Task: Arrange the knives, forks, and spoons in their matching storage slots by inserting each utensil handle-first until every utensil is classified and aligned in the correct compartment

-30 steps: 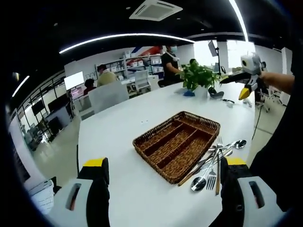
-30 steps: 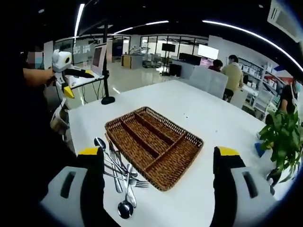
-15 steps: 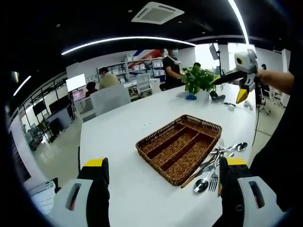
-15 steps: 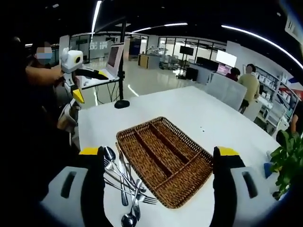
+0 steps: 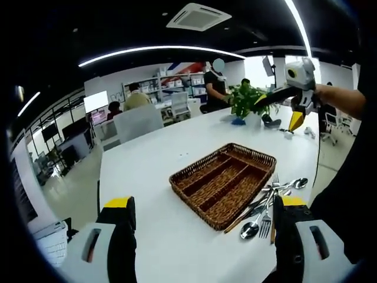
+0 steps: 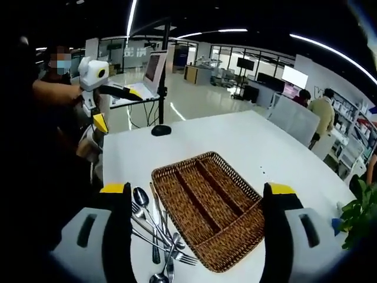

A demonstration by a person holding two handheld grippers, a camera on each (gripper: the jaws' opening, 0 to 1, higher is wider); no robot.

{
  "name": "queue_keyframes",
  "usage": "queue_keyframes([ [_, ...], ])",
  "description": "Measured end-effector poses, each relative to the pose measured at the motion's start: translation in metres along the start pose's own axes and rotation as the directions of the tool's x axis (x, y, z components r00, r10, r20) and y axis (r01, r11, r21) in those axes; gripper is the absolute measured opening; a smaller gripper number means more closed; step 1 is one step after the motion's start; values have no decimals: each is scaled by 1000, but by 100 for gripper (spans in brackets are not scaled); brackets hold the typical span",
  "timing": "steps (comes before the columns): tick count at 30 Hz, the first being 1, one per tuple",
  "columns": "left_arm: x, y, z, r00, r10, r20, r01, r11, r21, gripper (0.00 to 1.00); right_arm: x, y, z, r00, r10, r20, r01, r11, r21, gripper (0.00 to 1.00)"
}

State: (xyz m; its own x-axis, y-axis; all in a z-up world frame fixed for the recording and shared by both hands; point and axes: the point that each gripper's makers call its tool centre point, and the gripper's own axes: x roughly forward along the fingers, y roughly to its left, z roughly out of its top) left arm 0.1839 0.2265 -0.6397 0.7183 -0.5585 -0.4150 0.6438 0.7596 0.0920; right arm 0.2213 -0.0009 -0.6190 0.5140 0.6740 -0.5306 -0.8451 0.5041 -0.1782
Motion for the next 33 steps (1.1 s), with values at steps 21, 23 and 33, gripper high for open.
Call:
queue_keyframes([
  [21, -3, 9, -3, 1000, 6, 18, -6, 1000, -6, 100, 22, 17, 0, 997, 60, -39, -63, 995, -72, 94],
  [23, -3, 8, -4, 1000, 7, 17, -6, 1000, -3, 100, 24, 18, -1, 997, 64, -43, -67, 996, -67, 94],
  [33, -2, 6, -19, 1000, 6, -24, -6, 1000, -12, 100, 35, 33, -6, 993, 112, -47, -116, 991, -72, 91],
])
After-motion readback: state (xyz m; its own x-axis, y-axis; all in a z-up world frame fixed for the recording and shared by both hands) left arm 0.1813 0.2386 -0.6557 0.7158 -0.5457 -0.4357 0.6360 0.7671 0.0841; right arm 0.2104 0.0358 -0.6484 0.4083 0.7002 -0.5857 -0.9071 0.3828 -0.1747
